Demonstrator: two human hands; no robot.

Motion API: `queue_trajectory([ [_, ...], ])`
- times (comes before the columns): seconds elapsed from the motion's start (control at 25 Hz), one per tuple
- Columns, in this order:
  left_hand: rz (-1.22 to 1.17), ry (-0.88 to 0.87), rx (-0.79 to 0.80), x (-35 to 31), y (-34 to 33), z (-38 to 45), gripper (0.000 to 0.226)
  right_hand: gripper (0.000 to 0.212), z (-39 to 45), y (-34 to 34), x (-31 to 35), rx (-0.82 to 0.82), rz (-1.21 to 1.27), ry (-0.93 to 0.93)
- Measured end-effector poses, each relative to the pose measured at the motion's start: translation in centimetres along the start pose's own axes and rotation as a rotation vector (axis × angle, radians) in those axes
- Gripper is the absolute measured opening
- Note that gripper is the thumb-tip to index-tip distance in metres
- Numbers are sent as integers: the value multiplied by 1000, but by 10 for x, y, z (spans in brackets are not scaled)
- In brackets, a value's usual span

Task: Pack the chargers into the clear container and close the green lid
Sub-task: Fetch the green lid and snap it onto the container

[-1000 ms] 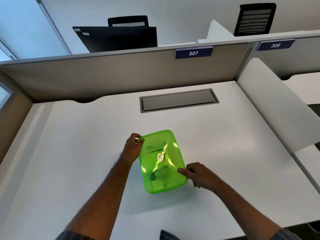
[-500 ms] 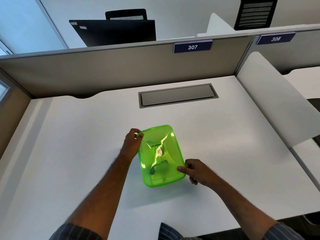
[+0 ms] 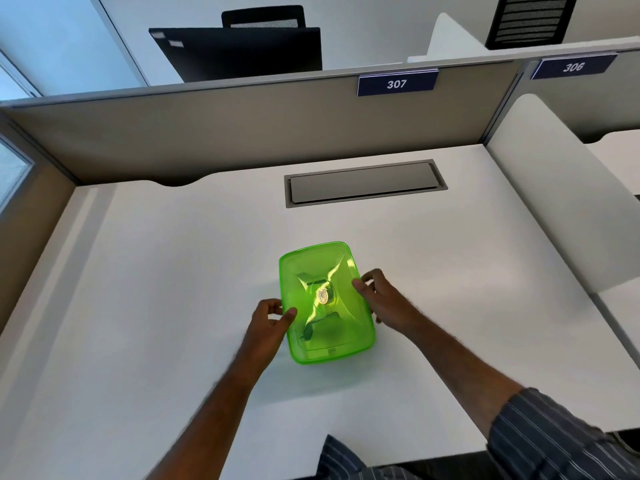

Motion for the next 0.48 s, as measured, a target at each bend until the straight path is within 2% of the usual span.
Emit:
queue_trajectory([
  [0.12, 9, 39, 27, 10, -3, -20, 23, 43, 32, 5, 26, -116, -73, 23],
  [0.32, 83, 107, 92, 25, -9, -41, 55, 45, 70, 7, 58, -187, -195, 23],
  [0.48, 96, 155, 206, 38, -13, -51, 66, 44, 94, 5, 77, -169, -368, 23],
])
Point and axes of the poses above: each hand's wrist, its own z-axis towards the middle knuckle, its own y-axis out of the back of the hand, x = y × z, the point moved 6 cm from there along z, towards the middle knuckle, and after that the axes turned 5 degrees about x, right-handed, at the moved point
